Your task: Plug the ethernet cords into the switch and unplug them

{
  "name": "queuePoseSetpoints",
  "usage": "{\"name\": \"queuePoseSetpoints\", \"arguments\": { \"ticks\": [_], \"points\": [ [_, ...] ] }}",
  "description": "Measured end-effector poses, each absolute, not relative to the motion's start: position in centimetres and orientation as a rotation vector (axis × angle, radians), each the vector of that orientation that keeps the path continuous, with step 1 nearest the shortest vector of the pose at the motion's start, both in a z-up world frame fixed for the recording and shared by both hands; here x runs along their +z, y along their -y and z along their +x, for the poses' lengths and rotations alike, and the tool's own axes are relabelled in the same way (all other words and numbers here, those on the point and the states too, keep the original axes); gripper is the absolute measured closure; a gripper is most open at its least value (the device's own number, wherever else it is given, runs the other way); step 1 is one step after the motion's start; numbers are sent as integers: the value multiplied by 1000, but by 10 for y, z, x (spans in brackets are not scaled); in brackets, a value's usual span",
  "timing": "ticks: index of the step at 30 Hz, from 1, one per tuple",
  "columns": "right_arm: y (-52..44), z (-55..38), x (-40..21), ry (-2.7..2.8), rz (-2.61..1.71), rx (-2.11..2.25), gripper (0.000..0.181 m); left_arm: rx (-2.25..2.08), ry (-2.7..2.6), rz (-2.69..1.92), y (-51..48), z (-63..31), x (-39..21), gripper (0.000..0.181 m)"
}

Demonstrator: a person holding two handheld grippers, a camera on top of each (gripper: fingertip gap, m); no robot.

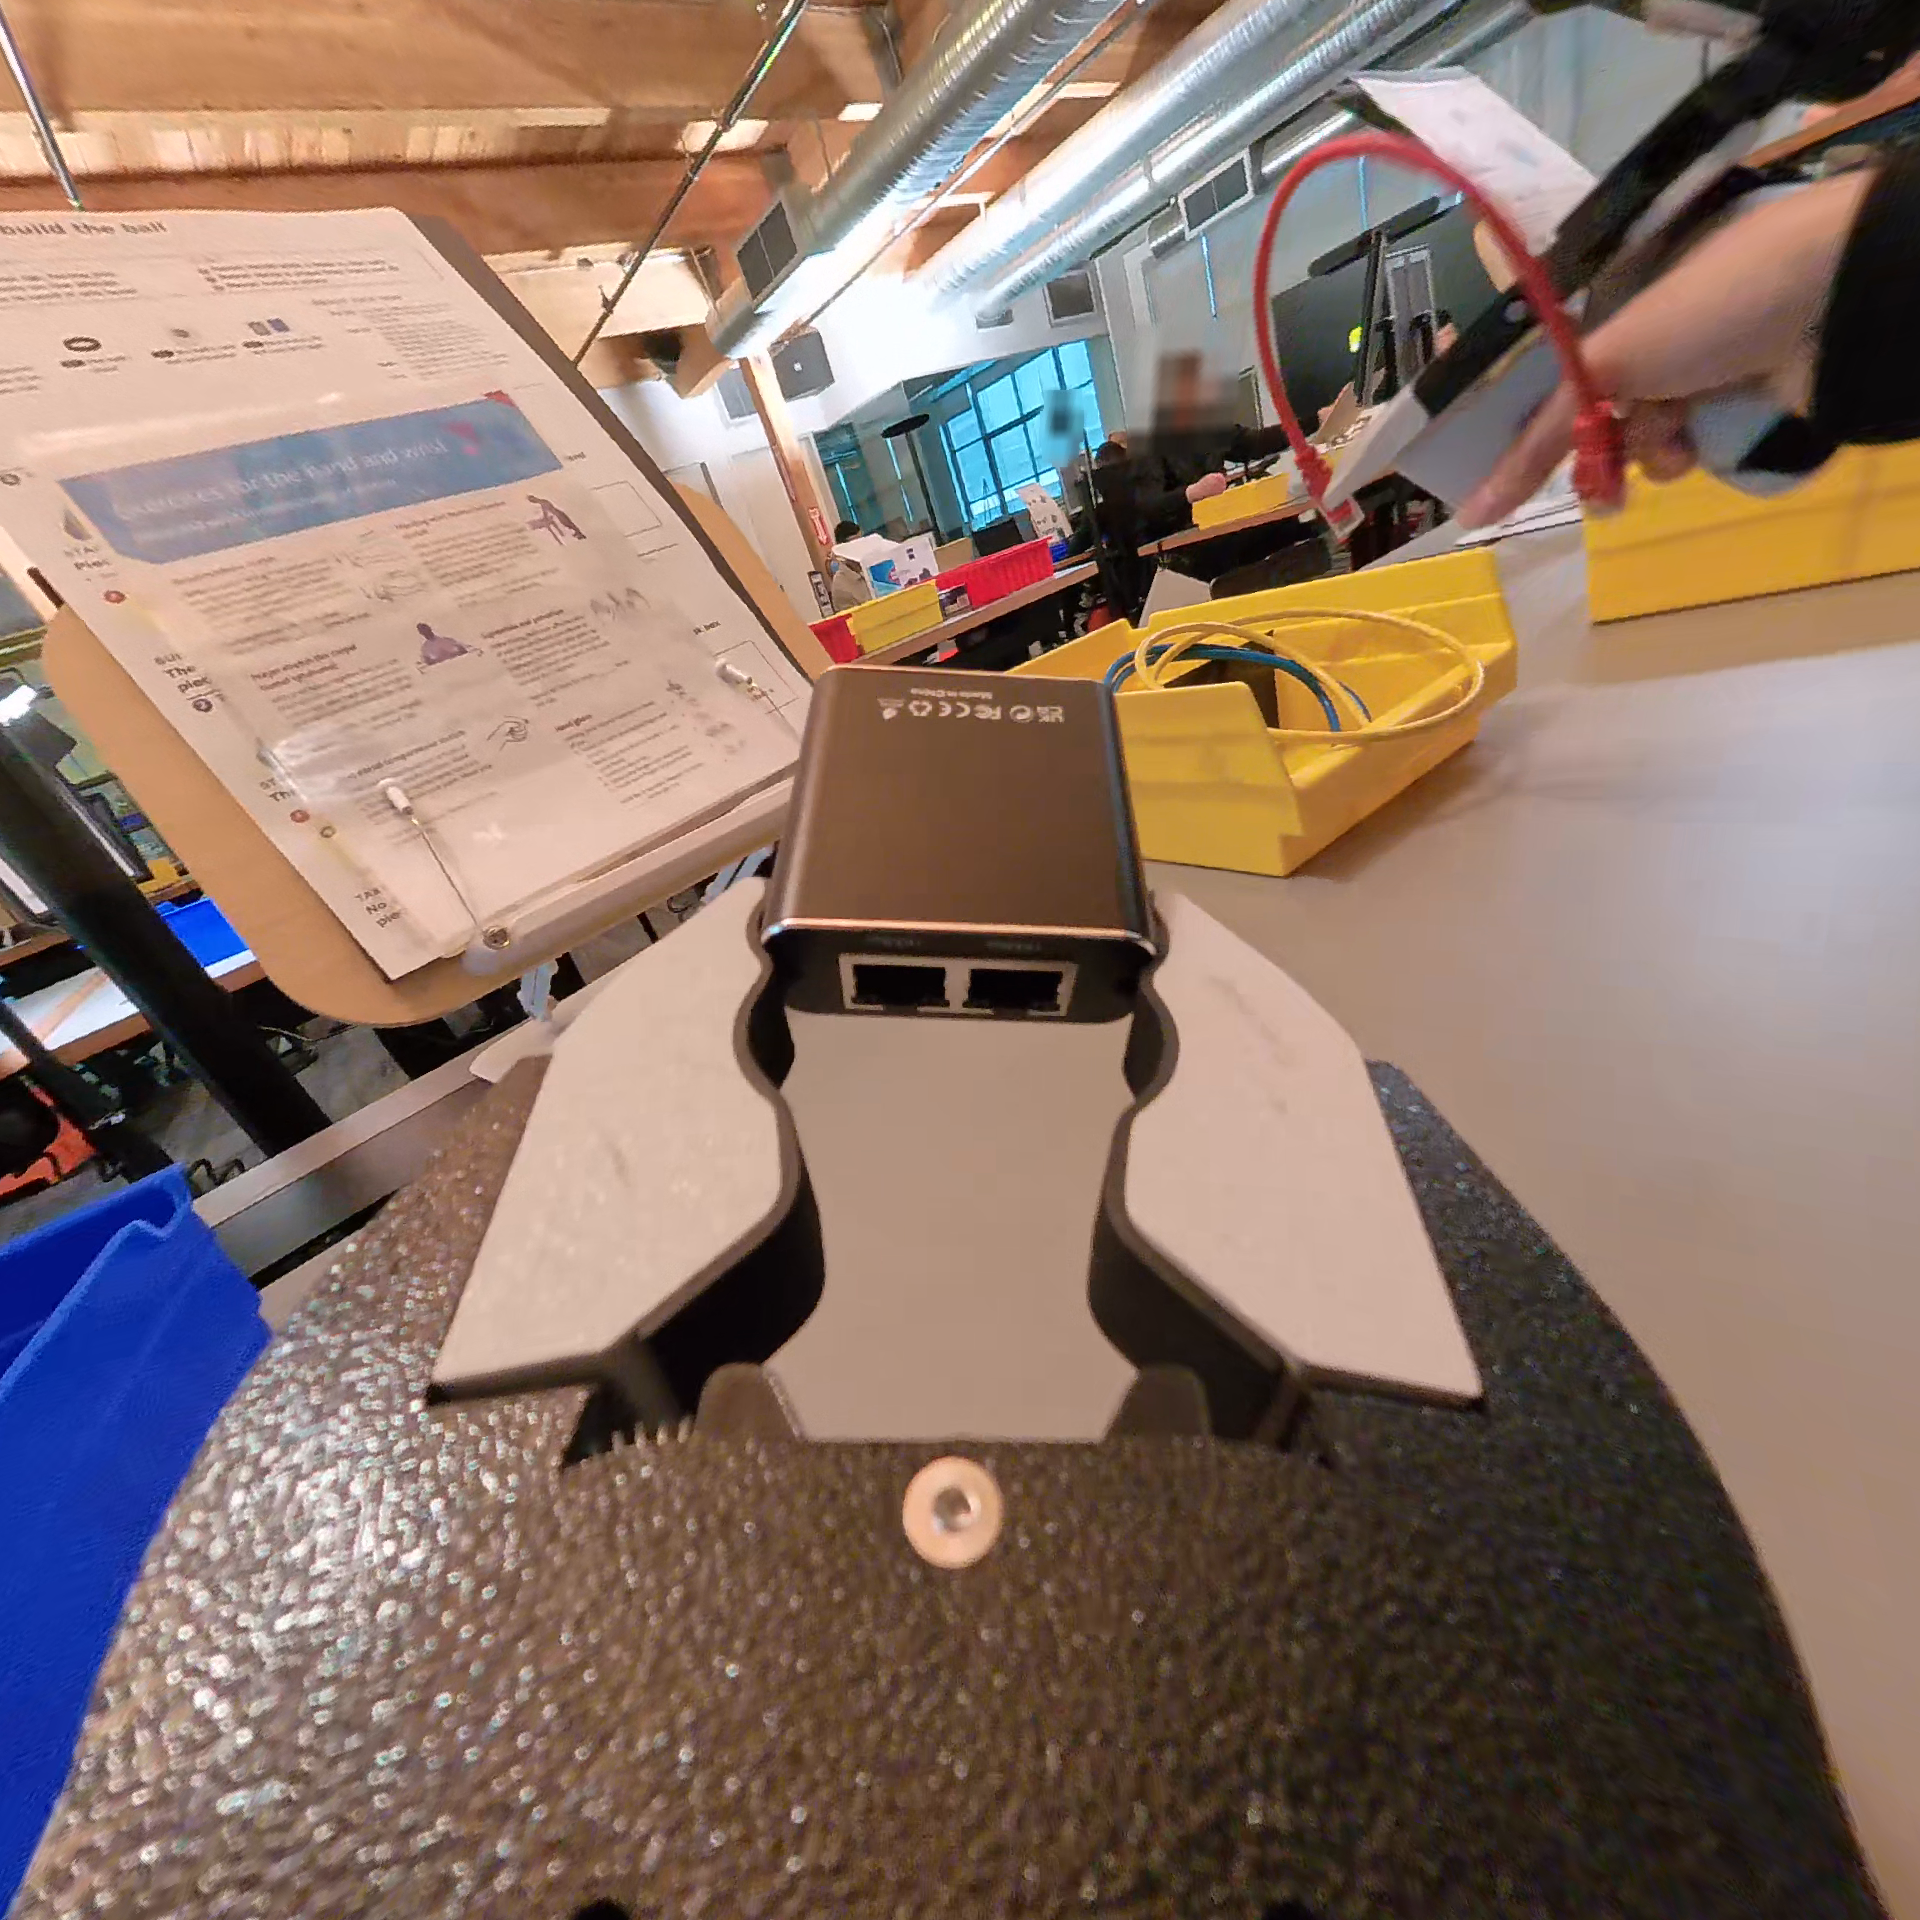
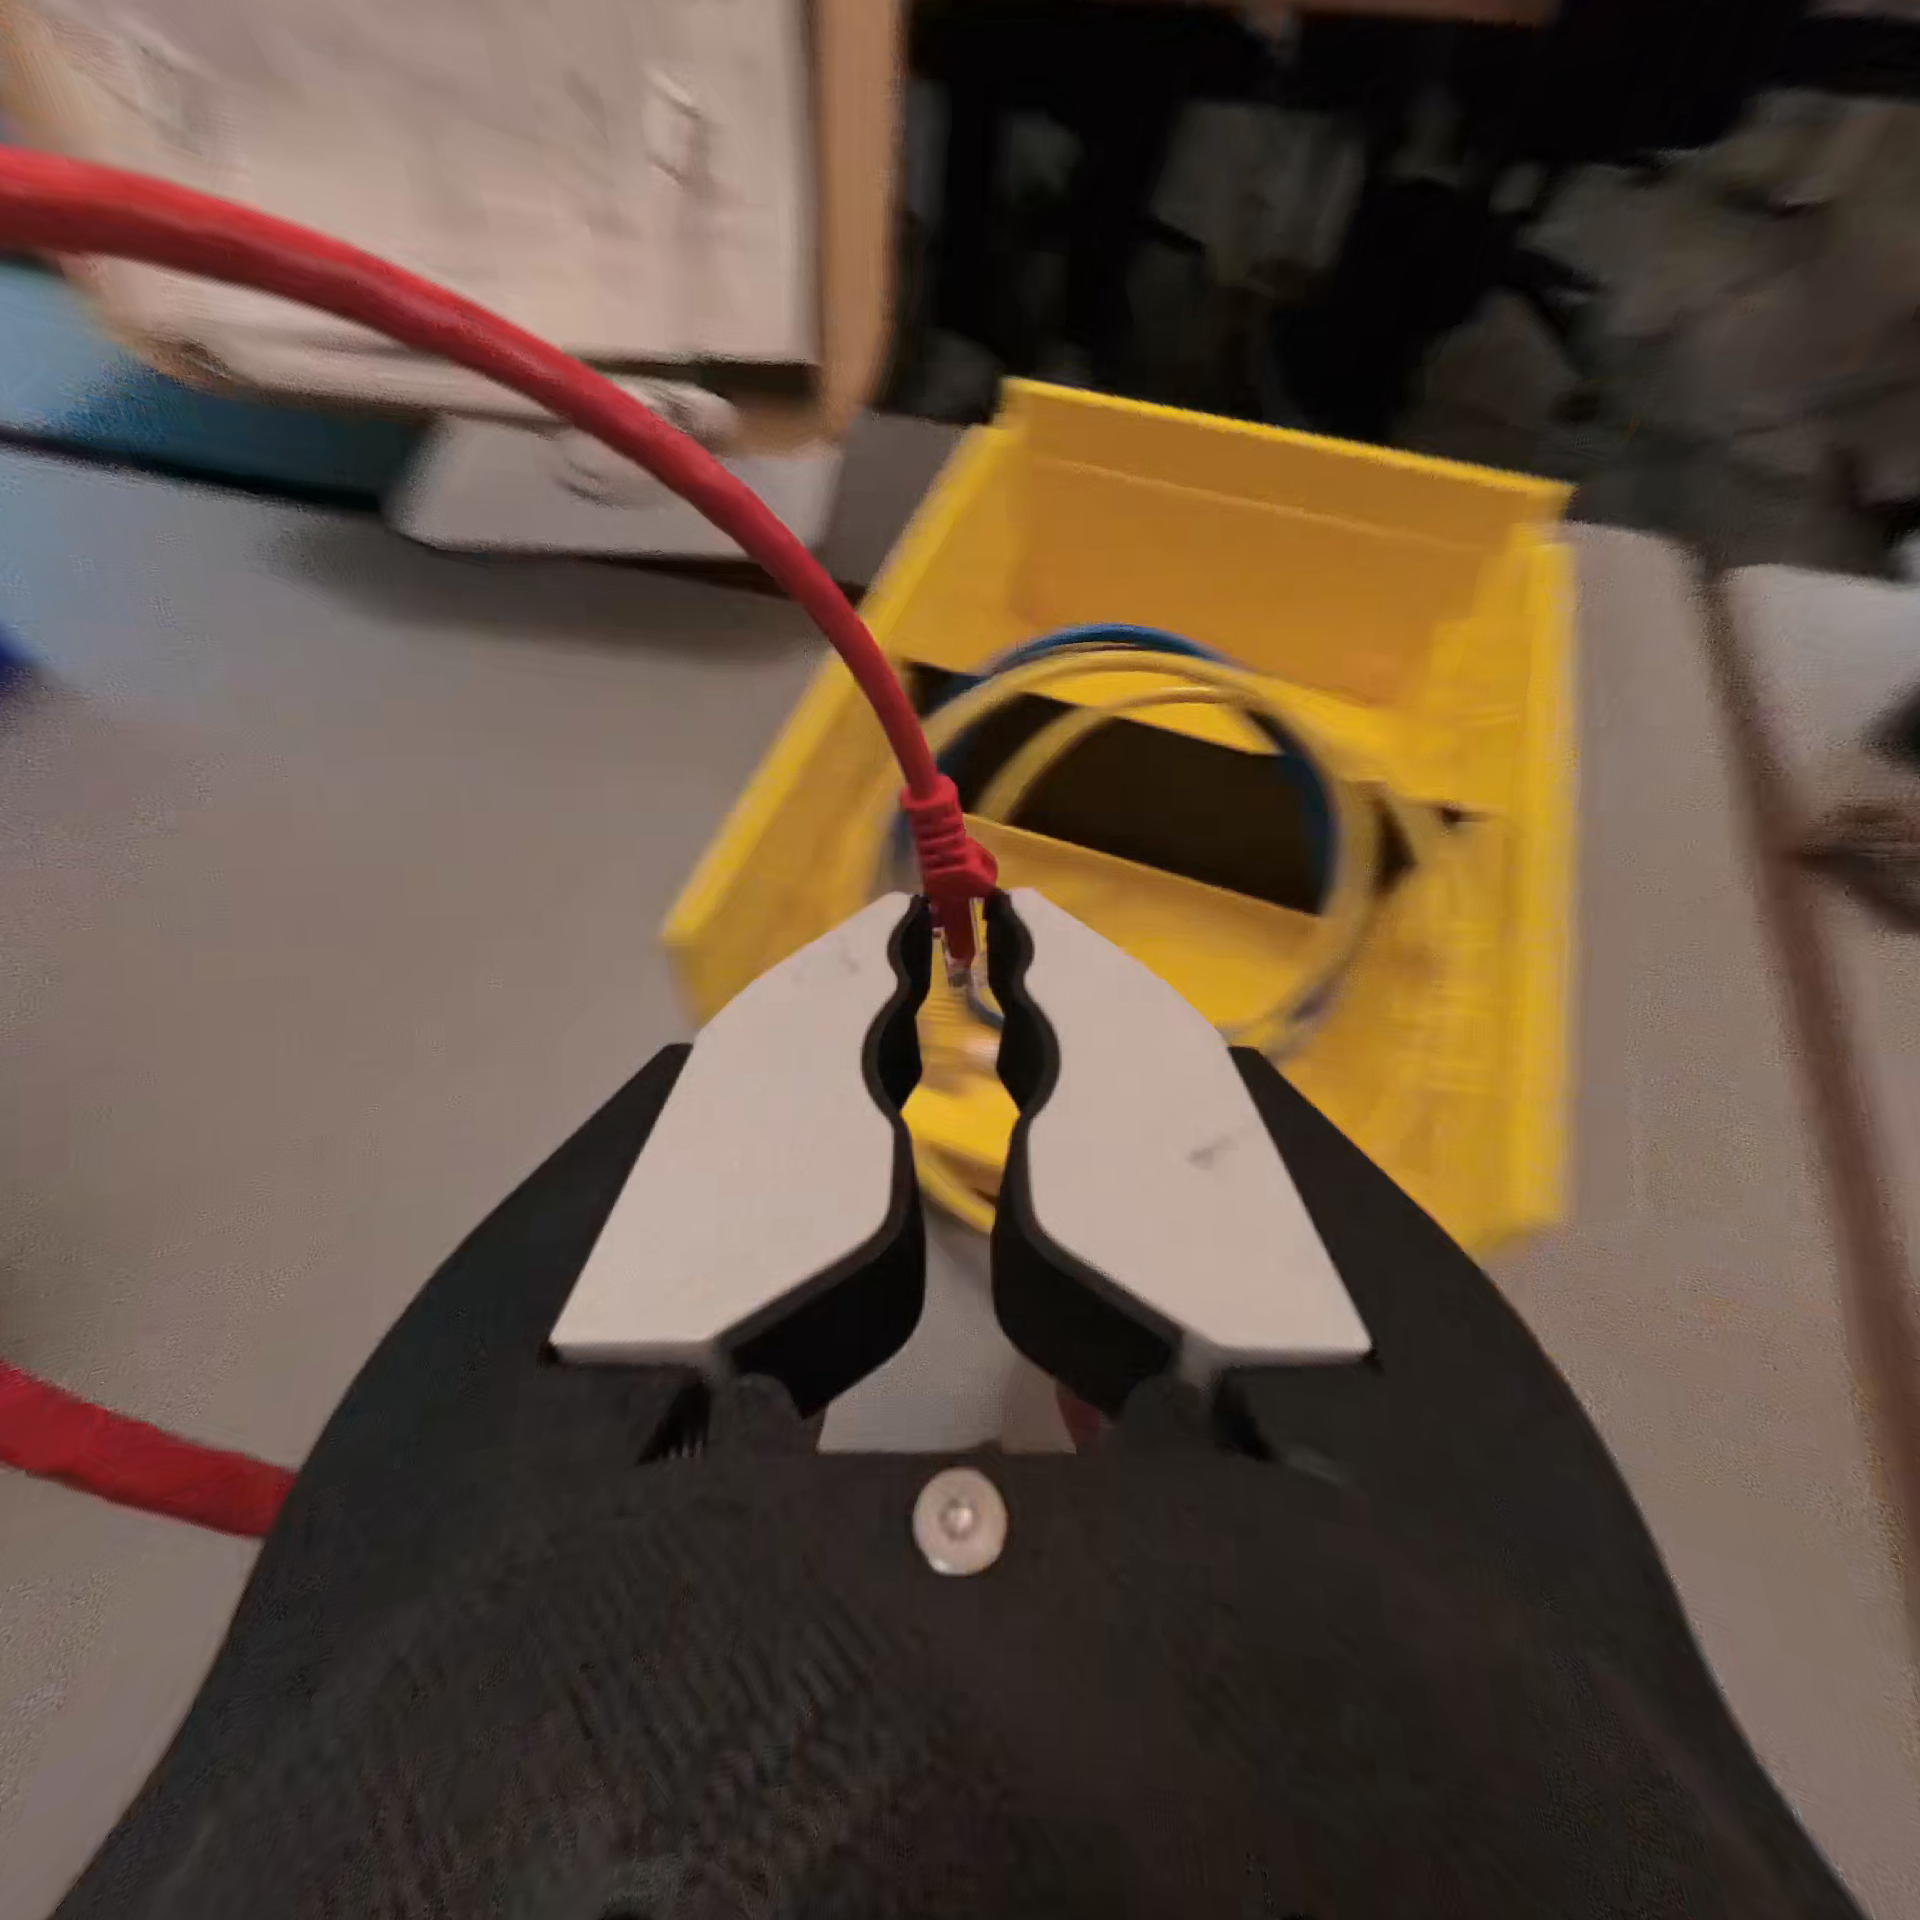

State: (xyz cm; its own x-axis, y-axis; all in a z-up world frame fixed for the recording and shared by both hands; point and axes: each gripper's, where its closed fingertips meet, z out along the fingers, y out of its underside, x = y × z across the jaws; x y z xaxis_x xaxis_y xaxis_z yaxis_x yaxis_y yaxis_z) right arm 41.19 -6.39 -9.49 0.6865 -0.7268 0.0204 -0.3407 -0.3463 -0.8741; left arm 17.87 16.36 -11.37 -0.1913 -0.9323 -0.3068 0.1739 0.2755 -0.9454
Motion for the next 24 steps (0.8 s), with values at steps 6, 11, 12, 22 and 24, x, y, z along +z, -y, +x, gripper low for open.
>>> {"name": "queuePoseSetpoints", "arguments": {
  "ticks": [6, 11, 12, 22, 24],
  "points": [
    [147, 486, -93, -820, -2540, -1183, 170, -1190, -1405, -754, -159, 179, -116, 119],
    [150, 521, -86, -659, -2653, -1542, 170, -1190, -1406, -747, -159, 179, -116, 119],
    [150, 527, -81, -624, -2658, -1622, 170, -1190, -1403, -746, -159, 178, -116, 119],
    [105, 531, -143, 46, -2904, -1659, 168, -1212, -1408, -741, -157, 178, -115, 119],
    [106, 525, -164, 114, -3013, -1530, 167, -1213, -1414, -744, -157, 178, -116, 119]
  ]
}}
